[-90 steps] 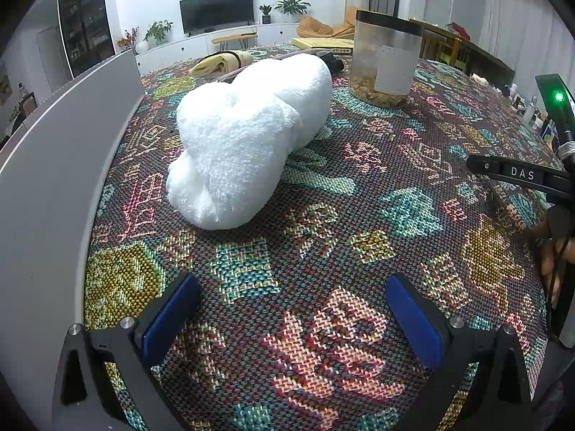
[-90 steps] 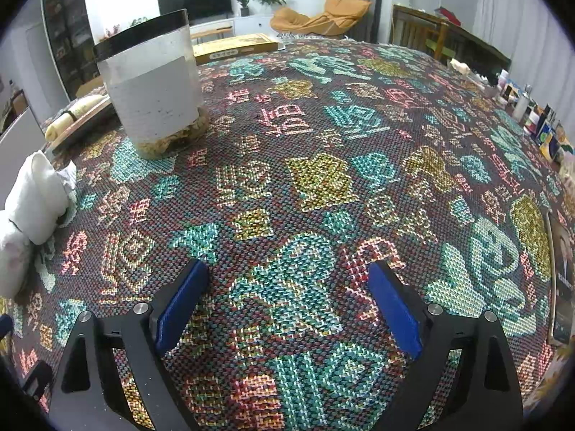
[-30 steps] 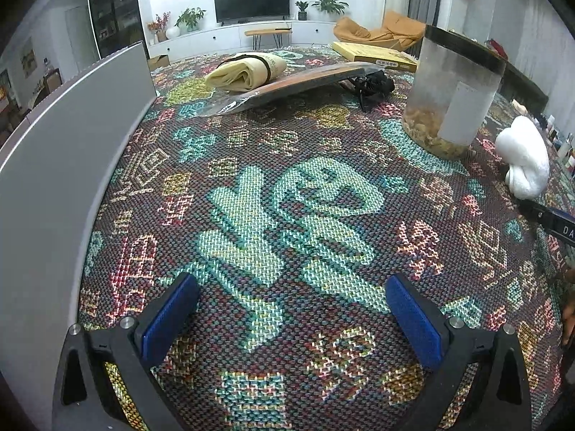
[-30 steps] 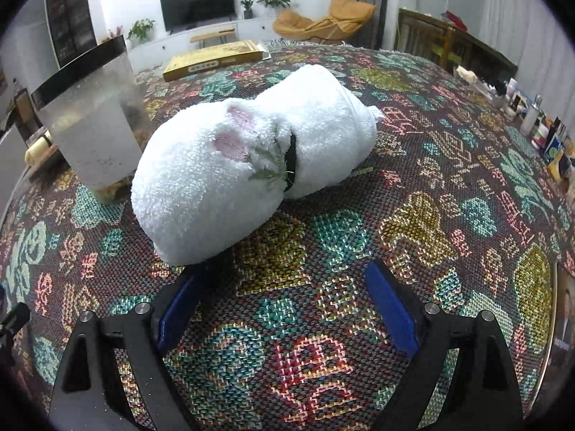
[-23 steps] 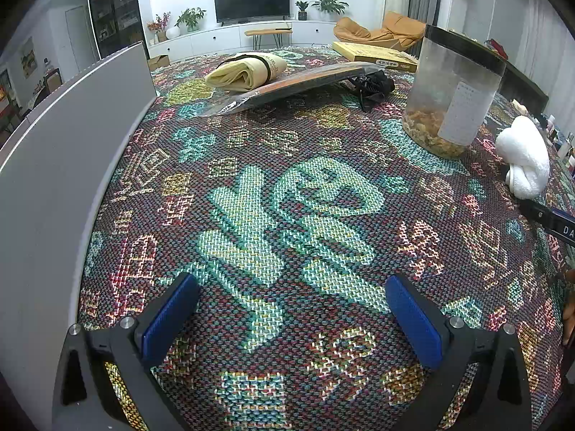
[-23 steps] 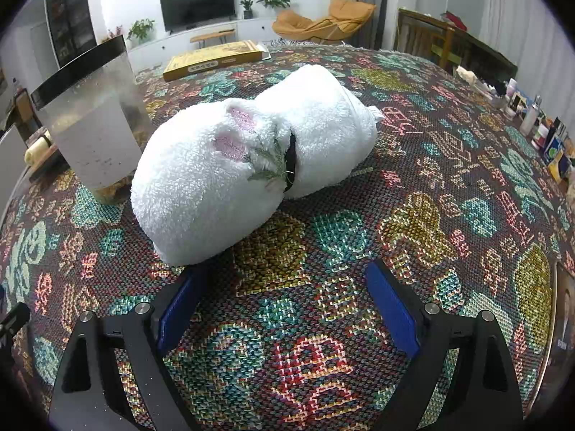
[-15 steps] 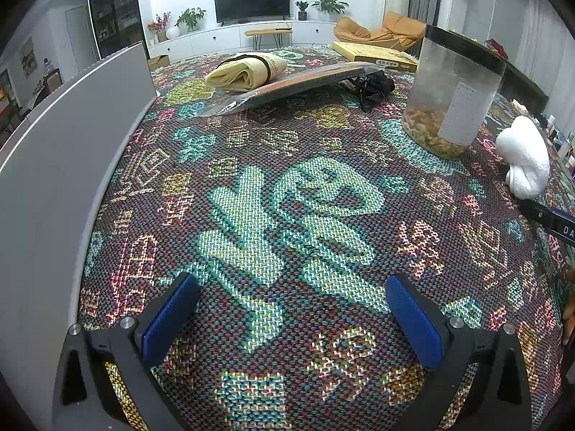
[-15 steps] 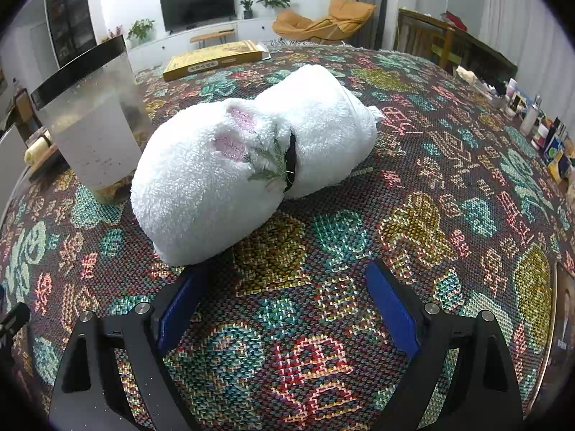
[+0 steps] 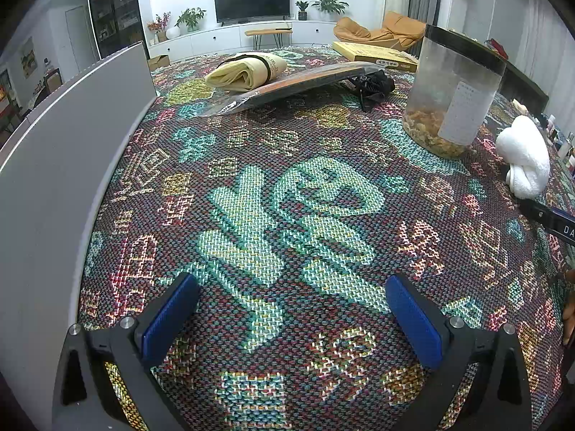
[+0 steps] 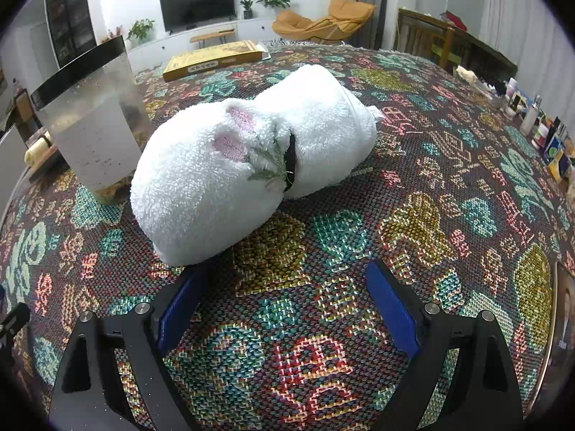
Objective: Organize soft objects
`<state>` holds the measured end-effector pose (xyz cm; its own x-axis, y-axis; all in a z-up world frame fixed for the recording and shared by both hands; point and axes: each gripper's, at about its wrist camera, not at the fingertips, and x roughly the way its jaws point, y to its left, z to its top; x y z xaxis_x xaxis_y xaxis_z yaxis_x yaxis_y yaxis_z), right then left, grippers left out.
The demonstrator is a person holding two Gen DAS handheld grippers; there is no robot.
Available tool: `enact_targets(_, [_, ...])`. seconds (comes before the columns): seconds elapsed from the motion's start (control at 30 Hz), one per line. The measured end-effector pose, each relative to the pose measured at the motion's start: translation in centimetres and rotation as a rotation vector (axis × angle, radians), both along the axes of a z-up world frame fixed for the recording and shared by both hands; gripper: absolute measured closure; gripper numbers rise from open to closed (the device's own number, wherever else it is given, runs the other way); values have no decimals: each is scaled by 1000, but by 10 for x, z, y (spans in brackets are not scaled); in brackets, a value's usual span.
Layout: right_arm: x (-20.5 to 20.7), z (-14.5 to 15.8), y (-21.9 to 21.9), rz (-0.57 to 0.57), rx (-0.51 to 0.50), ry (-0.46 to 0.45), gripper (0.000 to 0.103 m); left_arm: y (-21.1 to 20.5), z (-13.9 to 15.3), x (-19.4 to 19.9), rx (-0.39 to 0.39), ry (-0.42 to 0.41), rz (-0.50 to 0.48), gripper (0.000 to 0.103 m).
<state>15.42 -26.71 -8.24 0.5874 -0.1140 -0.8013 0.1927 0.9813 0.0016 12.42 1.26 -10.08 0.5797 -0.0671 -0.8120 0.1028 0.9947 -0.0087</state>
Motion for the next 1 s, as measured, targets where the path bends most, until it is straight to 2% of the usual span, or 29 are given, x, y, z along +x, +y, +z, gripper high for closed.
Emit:
enact_targets(0.53, [0,0,1,0,0,0,11,0,0,-2,-4,1,1,0])
enact_targets(0.67, [2,-1,-1,0,0,0,11,3,0,0,-22,18,3,0])
enact_targets(0.73, [3,-1,-3,1,0,0,11,6,4,4,-46,62,24,0])
enact_targets(0.83, [3,-1,-3,1,2,-1,11,14,19,12,-125,92,64,1])
enact_targets(0.93, [-2,1,1,1,2,-2,11,16,55,28,-111,-1,66,0])
enact_targets(1.0, [-2,1,1,1,2,-2,11,19,85,53,-90,-65,71,0])
